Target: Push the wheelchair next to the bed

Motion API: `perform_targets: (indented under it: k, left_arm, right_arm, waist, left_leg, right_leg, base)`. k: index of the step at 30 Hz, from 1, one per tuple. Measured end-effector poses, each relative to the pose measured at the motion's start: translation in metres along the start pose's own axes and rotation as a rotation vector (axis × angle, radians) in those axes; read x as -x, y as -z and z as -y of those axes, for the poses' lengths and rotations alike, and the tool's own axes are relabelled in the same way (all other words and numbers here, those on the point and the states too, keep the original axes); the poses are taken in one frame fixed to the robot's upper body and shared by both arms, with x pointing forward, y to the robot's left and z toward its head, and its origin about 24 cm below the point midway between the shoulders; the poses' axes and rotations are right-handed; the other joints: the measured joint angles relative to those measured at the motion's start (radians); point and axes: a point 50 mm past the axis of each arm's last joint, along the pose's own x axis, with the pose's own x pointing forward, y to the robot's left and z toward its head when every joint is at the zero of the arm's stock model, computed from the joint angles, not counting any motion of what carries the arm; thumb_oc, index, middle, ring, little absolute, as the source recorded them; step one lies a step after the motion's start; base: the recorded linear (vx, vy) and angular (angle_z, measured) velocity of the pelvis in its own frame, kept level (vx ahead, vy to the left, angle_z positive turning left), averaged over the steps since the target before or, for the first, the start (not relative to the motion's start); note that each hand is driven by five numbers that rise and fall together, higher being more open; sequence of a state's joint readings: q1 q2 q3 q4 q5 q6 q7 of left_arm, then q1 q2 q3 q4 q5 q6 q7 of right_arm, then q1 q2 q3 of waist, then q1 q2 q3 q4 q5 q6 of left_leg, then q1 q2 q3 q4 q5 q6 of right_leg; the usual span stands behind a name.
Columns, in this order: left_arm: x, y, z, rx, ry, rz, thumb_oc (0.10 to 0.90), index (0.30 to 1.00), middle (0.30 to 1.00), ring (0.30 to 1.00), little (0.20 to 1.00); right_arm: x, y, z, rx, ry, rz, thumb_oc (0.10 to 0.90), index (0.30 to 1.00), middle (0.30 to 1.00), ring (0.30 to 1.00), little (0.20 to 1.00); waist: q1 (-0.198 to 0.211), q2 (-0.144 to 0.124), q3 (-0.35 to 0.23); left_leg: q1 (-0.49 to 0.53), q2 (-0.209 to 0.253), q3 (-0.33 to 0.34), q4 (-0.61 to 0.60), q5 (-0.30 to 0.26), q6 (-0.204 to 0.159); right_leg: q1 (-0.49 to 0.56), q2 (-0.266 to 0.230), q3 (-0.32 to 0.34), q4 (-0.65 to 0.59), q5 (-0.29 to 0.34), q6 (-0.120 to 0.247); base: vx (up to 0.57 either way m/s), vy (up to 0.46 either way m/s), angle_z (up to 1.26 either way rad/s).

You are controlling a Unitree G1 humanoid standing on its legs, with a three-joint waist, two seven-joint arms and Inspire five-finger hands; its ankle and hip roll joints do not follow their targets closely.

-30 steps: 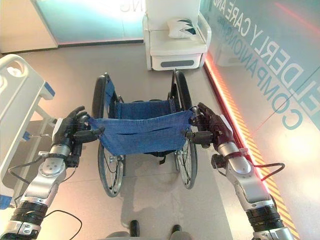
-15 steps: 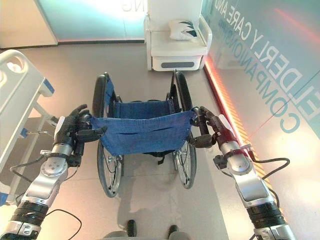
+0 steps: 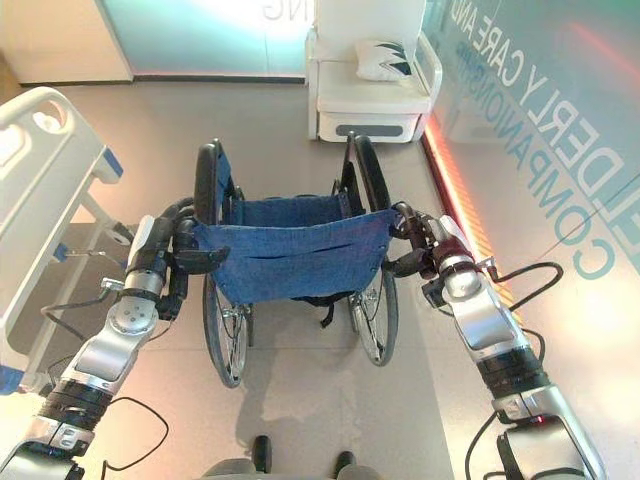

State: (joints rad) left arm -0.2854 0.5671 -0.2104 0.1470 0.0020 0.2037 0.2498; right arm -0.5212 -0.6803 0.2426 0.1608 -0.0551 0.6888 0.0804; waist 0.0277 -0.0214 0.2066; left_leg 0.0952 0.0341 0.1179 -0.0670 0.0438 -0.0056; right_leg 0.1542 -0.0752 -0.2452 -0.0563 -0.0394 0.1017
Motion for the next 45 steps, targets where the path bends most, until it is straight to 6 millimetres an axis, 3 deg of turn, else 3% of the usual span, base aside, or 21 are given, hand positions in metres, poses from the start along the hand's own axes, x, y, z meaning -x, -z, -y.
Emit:
perform_targets:
  k: [9,16,25,36,45]
  left_arm:
    - [-0.009,-0.013,0.007,-0.096,0.092,-0.004,0.8,0.9,0.9,0.9,0.9]
    - [-0.013,-0.016,0.006,-0.113,0.102,-0.057,0.8,0.9,0.9,0.9,0.9]
    - [-0.012,-0.013,0.021,0.067,-0.02,-0.128,0.8,0.9,0.9,0.9,0.9]
    - [-0.011,-0.016,0.028,0.077,-0.011,-0.121,0.8,0.9,0.9,0.9,0.9]
    - [-0.013,-0.016,0.027,0.06,0.156,-0.113,0.8,0.9,0.9,0.9,0.9]
  right_arm:
    - [-0.014,0.004,0.014,-0.03,-0.065,-0.135,0.8,0.9,0.9,0.9,0.9]
    - [-0.015,0.001,0.016,-0.021,-0.067,-0.135,0.8,0.9,0.9,0.9,0.9]
    - [-0.016,-0.002,0.02,-0.012,-0.073,-0.159,0.8,0.9,0.9,0.9,0.9]
    - [-0.016,0.004,0.027,-0.061,-0.084,-0.188,0.8,0.9,0.9,0.9,0.9]
    - [-0.014,0.002,0.039,-0.044,-0.058,-0.205,0.8,0.9,0.9,0.9,0.9]
  waist:
    - [0.019,-0.001,0.0]
    - [0.018,0.003,0.001]
    - [0.018,0.01,0.001]
    - [0.034,0.012,0.002]
    - [0.044,0.044,0.002]
  left_leg:
    - [0.003,-0.003,-0.021,0.003,0.0,-0.001]
    - [0.001,-0.003,-0.033,0.006,0.001,-0.003]
    - [-0.008,-0.003,-0.055,0.018,0.001,-0.004]
    - [-0.017,-0.002,-0.063,0.028,0.001,-0.004]
    - [-0.024,-0.003,-0.088,0.03,0.004,-0.008]
  right_leg:
    - [0.031,0.0,-0.03,-0.016,0.0,0.0]
    - [0.043,0.003,-0.041,-0.028,-0.001,-0.001]
    - [0.048,0.004,-0.063,-0.028,-0.002,-0.002]
    - [0.05,0.008,-0.072,-0.029,-0.004,-0.005]
    - [0.05,0.008,-0.087,-0.032,-0.006,-0.002]
  base:
    - [0.01,-0.036,0.09]
    - [-0.01,-0.008,0.05]
    - [0.0,-0.041,0.04]
    - [0.0,-0.016,0.02]
    - [-0.01,0.011,0.03]
